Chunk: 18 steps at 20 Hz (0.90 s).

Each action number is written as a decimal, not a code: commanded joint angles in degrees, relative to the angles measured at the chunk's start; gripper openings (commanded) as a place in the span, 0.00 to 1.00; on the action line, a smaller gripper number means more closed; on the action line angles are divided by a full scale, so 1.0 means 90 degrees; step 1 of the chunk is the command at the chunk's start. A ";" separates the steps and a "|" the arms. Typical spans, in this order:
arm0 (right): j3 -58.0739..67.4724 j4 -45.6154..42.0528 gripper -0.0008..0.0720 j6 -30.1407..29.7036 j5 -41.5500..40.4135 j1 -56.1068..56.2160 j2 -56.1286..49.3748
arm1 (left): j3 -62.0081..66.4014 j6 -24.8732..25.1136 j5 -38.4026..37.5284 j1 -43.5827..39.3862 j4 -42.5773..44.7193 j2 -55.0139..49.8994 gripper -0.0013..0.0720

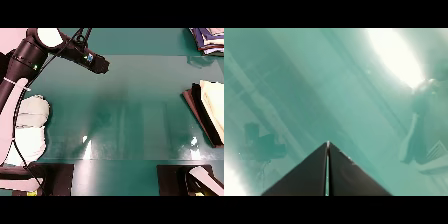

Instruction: Fold the shirts.

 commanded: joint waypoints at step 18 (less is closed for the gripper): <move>-0.0058 0.0653 0.03 -0.0022 -0.1734 0.6533 0.0087 | 0.0000 -0.0007 0.0413 -0.0005 -0.0039 0.0002 0.06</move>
